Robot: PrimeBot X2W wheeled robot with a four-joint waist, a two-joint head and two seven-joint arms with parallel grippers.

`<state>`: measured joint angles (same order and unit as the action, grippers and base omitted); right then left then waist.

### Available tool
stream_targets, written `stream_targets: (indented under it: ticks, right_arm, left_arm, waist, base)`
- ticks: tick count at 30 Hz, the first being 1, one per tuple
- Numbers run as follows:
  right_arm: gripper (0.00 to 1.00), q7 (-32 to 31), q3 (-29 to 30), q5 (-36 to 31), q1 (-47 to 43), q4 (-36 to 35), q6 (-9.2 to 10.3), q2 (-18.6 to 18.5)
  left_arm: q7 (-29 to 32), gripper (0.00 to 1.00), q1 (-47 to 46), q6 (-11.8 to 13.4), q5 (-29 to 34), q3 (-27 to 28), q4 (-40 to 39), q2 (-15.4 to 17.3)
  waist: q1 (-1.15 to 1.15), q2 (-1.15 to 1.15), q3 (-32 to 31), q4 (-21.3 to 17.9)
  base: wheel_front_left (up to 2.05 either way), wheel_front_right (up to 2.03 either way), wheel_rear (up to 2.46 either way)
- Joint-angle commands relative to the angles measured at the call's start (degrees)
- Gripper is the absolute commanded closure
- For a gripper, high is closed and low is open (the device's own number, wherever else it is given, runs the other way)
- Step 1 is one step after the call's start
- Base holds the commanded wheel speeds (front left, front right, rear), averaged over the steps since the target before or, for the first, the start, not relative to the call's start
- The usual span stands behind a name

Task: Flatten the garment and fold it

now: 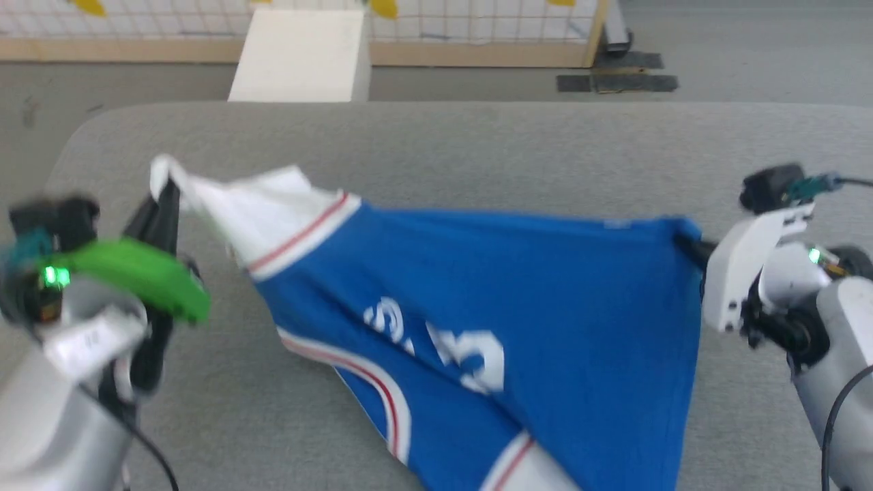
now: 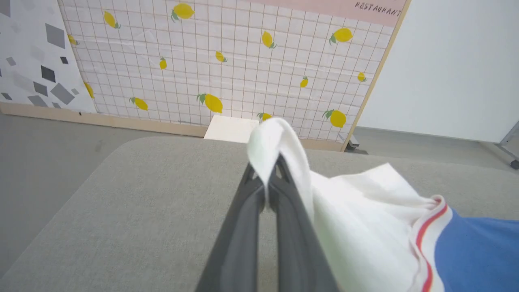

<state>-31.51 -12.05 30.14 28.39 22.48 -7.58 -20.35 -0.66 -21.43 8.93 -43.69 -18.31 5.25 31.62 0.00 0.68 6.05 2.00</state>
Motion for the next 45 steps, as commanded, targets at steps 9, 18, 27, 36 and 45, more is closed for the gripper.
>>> stream_targets:
  ticks: [9,18,27,36,45]
  right_arm:
    - [1.00,12.4,4.6,-7.7,17.6,6.2,0.09,2.3]
    - [1.00,21.3,8.0,-14.0,36.9,8.8,0.09,1.9]
    - [1.00,27.7,9.0,-16.6,52.5,12.7,0.09,1.4]
    - [1.00,32.5,6.5,-16.3,59.8,21.8,0.09,4.0]
    - [1.00,36.1,0.5,-14.0,59.7,30.7,0.09,6.5]
  left_arm:
    - [0.0,1.00,-28.5,-5.5,2.2,-0.9,20.6,-3.2]
    - [-5.9,1.00,-53.5,-8.3,6.2,-0.1,30.1,-3.3]
    - [-8.0,1.00,-72.0,-9.7,10.2,-1.4,35.6,-3.0]
    - [-9.7,1.00,-74.8,-11.3,10.2,-2.5,43.2,-4.5]
    - [-12.1,1.00,-68.7,-13.8,7.5,-2.2,51.1,-6.5]
  waist:
    - [0.00,-0.68,2.7,-5.7]
    - [0.00,-0.68,11.5,-6.9]
    - [0.00,-0.68,21.0,-6.3]
    - [0.00,-0.68,26.9,-5.9]
    - [0.00,-0.68,26.2,-5.0]
  base:
    - [0.00,0.00,0.00]
    - [0.00,0.00,0.00]
    - [0.00,0.00,0.00]
    - [0.00,0.00,0.00]
    - [0.00,0.00,0.00]
